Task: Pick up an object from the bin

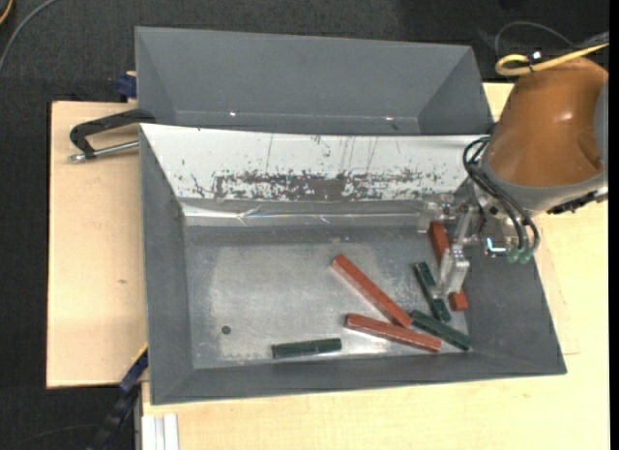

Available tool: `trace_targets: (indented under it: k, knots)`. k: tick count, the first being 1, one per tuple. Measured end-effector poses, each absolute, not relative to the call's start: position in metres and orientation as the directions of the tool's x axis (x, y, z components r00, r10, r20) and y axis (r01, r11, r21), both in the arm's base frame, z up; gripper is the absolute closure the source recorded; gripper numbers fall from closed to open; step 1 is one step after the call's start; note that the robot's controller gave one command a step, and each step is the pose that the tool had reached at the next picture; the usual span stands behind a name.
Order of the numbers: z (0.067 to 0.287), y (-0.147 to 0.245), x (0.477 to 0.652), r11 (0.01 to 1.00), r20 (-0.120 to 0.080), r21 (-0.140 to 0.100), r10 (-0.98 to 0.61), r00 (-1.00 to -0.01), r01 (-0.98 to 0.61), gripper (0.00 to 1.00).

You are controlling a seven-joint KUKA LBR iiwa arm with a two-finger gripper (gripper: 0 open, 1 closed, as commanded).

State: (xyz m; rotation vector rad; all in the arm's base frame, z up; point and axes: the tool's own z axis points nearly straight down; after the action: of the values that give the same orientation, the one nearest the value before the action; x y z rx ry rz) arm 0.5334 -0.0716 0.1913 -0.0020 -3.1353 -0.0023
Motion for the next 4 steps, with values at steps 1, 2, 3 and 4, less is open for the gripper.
trace_targets:
  k: [1, 2, 3, 4]
  knots:
    - [0.067, -0.045, 0.505, 0.998, 0.008, 0.003, -0.070, -0.998, -0.070, 0.00]
    - [0.073, -0.046, 0.509, 0.998, -0.005, 0.000, -0.069, -0.998, -0.069, 1.00]
    - [0.071, -0.046, 0.508, 0.998, -0.003, 0.000, -0.070, -0.998, -0.070, 0.00]
    - [0.088, -0.062, 0.499, 0.947, -0.005, -0.001, -0.321, -0.947, -0.321, 0.00]
